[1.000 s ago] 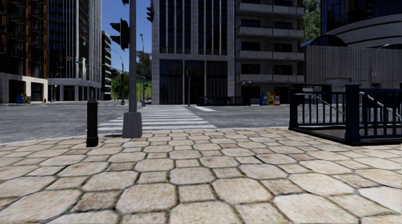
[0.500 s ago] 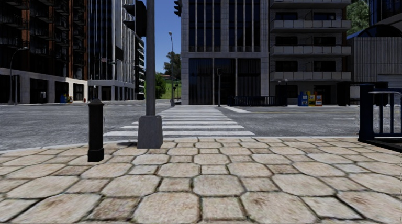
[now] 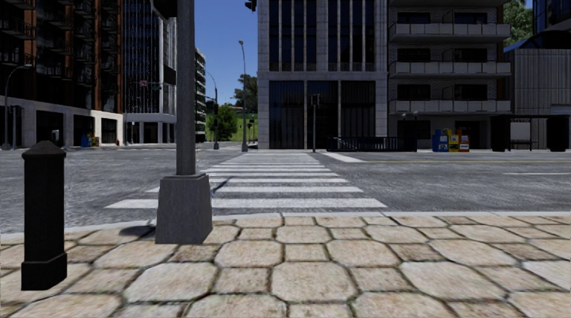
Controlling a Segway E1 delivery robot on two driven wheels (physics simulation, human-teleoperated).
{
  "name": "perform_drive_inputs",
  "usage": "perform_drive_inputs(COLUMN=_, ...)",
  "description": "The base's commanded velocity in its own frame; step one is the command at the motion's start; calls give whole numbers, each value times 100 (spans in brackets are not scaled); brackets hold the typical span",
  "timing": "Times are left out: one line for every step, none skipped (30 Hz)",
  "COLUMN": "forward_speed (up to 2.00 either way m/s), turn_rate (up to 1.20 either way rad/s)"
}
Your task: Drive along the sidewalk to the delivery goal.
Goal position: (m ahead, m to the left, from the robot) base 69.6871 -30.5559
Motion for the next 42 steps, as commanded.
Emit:
perform_drive_inputs(forward_speed=200, turn_rate=0)
perform_drive_inputs(forward_speed=200, turn_rate=0)
perform_drive_inputs(forward_speed=200, turn_rate=0)
perform_drive_inputs(forward_speed=200, turn_rate=0)
perform_drive_inputs(forward_speed=200, turn_rate=0)
perform_drive_inputs(forward_speed=200, turn_rate=0)
perform_drive_inputs(forward_speed=200, turn_rate=0)
perform_drive_inputs(forward_speed=200, turn_rate=0)
perform_drive_inputs(forward_speed=200, turn_rate=0)
perform_drive_inputs(forward_speed=200, turn_rate=0)
perform_drive_inputs(forward_speed=200, turn_rate=0)
perform_drive_inputs(forward_speed=200, turn_rate=0)
perform_drive_inputs(forward_speed=200, turn_rate=0)
perform_drive_inputs(forward_speed=200, turn_rate=0)
perform_drive_inputs(forward_speed=200, turn_rate=0)
perform_drive_inputs(forward_speed=200, turn_rate=0)
perform_drive_inputs(forward_speed=200, turn_rate=0)
perform_drive_inputs(forward_speed=200, turn_rate=0)
perform_drive_inputs(forward_speed=200, turn_rate=0)
perform_drive_inputs(forward_speed=200, turn_rate=0)
perform_drive_inputs(forward_speed=200, turn_rate=0)
perform_drive_inputs(forward_speed=200, turn_rate=0)
perform_drive_inputs(forward_speed=200, turn_rate=0)
perform_drive_inputs(forward_speed=200, turn_rate=0)
perform_drive_inputs(forward_speed=200, turn_rate=0)
perform_drive_inputs(forward_speed=200, turn_rate=0)
perform_drive_inputs(forward_speed=200, turn_rate=0)
perform_drive_inputs(forward_speed=200, turn_rate=0)
perform_drive_inputs(forward_speed=200, turn_rate=0)
perform_drive_inputs(forward_speed=200, turn_rate=0)
perform_drive_inputs(forward_speed=200, turn_rate=0)
perform_drive_inputs(forward_speed=200, turn_rate=0)
perform_drive_inputs(forward_speed=200, turn_rate=-24)
perform_drive_inputs(forward_speed=200, turn_rate=-43)
perform_drive_inputs(forward_speed=200, turn_rate=-43)
perform_drive_inputs(forward_speed=200, turn_rate=-55)
perform_drive_inputs(forward_speed=200, turn_rate=-54)
perform_drive_inputs(forward_speed=200, turn_rate=0)
perform_drive_inputs(forward_speed=200, turn_rate=0)
perform_drive_inputs(forward_speed=200, turn_rate=0)
perform_drive_inputs(forward_speed=200, turn_rate=0)
perform_drive_inputs(forward_speed=200, turn_rate=0)
